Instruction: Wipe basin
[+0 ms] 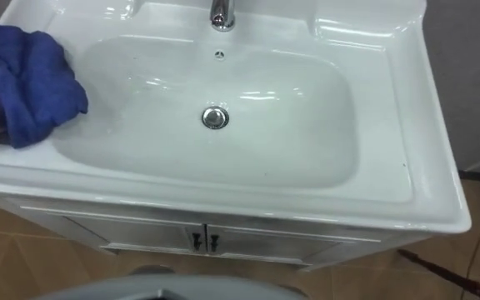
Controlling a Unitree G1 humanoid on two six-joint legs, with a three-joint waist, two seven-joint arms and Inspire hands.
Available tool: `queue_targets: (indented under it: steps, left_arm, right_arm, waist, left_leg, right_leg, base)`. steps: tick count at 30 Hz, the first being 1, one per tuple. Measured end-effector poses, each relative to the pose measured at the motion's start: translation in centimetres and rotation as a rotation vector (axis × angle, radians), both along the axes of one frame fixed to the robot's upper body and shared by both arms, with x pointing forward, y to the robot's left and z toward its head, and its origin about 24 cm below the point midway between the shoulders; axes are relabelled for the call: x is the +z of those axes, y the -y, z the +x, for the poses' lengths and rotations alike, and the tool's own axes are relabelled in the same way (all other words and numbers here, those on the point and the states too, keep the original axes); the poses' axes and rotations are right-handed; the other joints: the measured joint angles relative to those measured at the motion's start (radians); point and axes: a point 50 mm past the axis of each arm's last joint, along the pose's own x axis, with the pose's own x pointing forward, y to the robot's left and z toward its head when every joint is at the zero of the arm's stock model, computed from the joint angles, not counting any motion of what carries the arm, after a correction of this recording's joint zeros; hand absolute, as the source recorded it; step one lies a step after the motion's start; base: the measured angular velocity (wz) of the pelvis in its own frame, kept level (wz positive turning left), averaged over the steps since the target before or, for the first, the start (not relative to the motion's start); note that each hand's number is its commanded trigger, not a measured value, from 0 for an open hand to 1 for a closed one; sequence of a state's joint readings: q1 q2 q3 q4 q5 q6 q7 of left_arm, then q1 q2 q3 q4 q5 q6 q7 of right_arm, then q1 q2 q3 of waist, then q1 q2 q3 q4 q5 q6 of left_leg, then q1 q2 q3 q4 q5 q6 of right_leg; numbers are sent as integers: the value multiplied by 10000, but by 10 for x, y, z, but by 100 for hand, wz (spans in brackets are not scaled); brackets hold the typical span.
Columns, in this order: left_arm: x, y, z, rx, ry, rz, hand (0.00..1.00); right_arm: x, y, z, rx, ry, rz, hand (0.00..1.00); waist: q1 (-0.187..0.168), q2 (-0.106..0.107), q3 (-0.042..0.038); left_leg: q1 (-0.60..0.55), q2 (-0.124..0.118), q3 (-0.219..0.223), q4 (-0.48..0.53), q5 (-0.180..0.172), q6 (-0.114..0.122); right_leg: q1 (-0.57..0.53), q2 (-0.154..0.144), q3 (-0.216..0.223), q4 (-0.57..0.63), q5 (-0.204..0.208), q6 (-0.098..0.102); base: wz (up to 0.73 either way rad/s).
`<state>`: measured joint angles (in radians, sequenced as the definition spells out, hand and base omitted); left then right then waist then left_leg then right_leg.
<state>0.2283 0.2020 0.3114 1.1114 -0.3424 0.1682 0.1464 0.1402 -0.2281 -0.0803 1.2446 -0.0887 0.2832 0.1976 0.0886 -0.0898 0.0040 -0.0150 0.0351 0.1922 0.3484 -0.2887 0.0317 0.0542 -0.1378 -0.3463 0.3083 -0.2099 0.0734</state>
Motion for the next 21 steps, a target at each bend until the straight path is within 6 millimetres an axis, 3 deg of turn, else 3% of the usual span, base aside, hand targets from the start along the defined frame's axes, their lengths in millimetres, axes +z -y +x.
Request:
queue_targets:
  steps: [3,10,15,21]
  left_arm:
    - [-1,1,3,-267,66,-120,0]
    - [0,0,19,-916,270,-72,0]
    - [0,0,19,-1417,79,-31,0]
    - [-2,4,14,-2145,-491,-297,0]
  right_arm:
    - [0,0,-7,-48,-177,15,0]
    - [-1,-4,-13,-52,-329,-19,0]
    - [-2,-6,-12,-59,-371,12,0]
    - [-1,-5,-12,-92,-518,-78,0]
  waist:
    - [-30,81,-13]
    - [-220,148,-8]
    - [-300,177,-9]
    - [-304,356,-7]
  left_leg:
    - [57,48,133,44,-67,106]
    - [146,-111,220,47,-87,281]
    - [248,-118,229,-44,-100,299]
    - [288,-113,254,-149,-97,291]
  right_leg:
    - [0,-33,40,13,118,18]
    - [-21,-210,208,195,176,112]
    - [18,-201,216,161,209,134]
    - [0,-170,220,79,209,135]
  base:
    - [-12]
    - [-2]
    - [0]
    - [-1]
